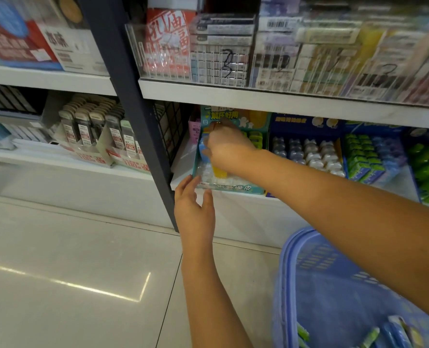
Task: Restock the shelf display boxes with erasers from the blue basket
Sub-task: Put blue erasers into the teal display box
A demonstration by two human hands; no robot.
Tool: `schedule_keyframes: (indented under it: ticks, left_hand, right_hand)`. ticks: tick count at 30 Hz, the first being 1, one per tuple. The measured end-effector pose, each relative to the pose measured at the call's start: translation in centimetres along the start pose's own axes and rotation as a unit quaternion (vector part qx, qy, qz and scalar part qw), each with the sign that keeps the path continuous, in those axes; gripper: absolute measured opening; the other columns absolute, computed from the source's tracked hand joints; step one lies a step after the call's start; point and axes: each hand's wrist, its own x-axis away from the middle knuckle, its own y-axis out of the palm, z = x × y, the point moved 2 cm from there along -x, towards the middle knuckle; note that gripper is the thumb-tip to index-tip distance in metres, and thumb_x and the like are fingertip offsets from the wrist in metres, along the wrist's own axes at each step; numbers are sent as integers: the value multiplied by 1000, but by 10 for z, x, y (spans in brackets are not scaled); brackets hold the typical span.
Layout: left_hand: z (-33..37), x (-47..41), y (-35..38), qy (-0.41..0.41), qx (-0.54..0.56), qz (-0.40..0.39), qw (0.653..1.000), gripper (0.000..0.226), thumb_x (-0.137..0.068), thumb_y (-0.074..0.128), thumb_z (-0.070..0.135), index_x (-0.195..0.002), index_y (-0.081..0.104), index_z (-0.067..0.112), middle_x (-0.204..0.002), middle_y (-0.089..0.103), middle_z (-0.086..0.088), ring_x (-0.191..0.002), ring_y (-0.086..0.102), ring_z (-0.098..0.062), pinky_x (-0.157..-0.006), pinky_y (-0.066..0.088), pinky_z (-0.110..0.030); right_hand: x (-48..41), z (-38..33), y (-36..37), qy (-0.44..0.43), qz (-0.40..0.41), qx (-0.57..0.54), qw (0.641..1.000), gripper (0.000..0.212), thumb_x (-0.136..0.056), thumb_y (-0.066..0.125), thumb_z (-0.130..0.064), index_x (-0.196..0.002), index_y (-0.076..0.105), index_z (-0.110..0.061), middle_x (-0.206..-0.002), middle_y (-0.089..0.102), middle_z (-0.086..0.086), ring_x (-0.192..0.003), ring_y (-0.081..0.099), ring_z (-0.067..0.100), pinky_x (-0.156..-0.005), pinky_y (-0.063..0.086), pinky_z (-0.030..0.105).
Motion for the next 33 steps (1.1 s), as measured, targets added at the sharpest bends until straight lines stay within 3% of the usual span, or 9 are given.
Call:
schedule_keyframes:
  ticks: [3, 7, 9, 12, 15, 19, 22, 29, 33]
  left_hand:
    - [20, 11, -6, 22, -19, 17, 999, 36, -94, 56, 20, -130, 56, 16, -139, 46, 6, -120, 49, -8, -100, 40, -19]
    - [62, 26, -4, 95, -18, -4, 995, 28, -92, 52, 37, -89, 69, 15, -84, 68, 5, -77, 62, -7, -78, 55, -37]
    - [78, 39, 22, 111, -4, -106, 988, 37, -89, 49, 39, -70, 67, 13, -68, 67, -4, -70, 64, -25, -73, 55, -47]
    - [79, 79, 87, 84, -38, -277, 957, 35, -93, 53, 25, -61, 63, 15, -70, 69, -15, -72, 66, -33, -74, 55, -50]
    - [51, 139, 156, 80, -172, -440, 878, 29, -93, 53, 19, -76, 70, 2, -84, 70, -22, -85, 67, -34, -77, 53, -42]
    - [-19, 222, 215, 61, -357, -622, 694, 32, -96, 48, 21, -110, 66, 0, -116, 64, -21, -108, 60, -32, -91, 45, -37]
    - [-75, 262, 224, 53, -421, -691, 585, 28, -92, 52, 19, -106, 66, 0, -111, 64, -21, -105, 60, -35, -85, 47, -35]
    - [-141, 274, 222, 57, -511, -713, 478, 43, -81, 65, 24, -122, 58, 14, -129, 57, -12, -112, 57, -29, -94, 48, -35]
    - [-155, 277, 226, 51, -522, -716, 460, 41, -81, 65, 35, -116, 61, 14, -126, 59, -11, -110, 58, -30, -87, 45, -34]
  right_hand:
    - [24, 9, -13, -46, -3, -19, 999, 43, -96, 47, -35, -135, 48, -16, -138, 40, 17, -129, 35, 33, -105, 31, 37]
    - [104, 66, -20, -50, 82, -155, 983, 27, -90, 58, -35, -97, 67, -10, -100, 62, 10, -91, 58, 22, -71, 39, 24]
    - [155, 111, -5, 7, 22, -158, 987, 32, -90, 60, -38, -82, 69, -8, -83, 67, 9, -74, 58, 19, -59, 31, 22]
    - [234, 183, 43, 113, -180, -101, 972, 27, -89, 61, -35, -93, 70, -9, -97, 70, 10, -89, 63, 22, -77, 43, 28]
    - [303, 240, 102, 179, -349, -67, 917, 22, -89, 61, -27, -97, 70, -8, -99, 69, 14, -87, 64, 25, -75, 47, 22]
    - [364, 288, 175, 198, -452, -65, 867, 14, -91, 56, -13, -81, 56, -2, -65, 46, 7, -76, 42, 24, -68, 35, 27]
    - [390, 297, 220, 177, -489, -64, 852, 22, -91, 54, -11, -104, 65, 1, -85, 52, 13, -80, 43, 18, -71, 35, 27]
    - [400, 296, 262, 123, -442, -101, 883, 19, -90, 51, -1, -105, 63, -3, -117, 60, 22, -72, 49, 17, -75, 35, 28]
    - [397, 281, 264, 47, -499, -35, 864, 33, -79, 70, -5, -111, 65, -2, -119, 59, 17, -105, 57, 31, -87, 46, 38]
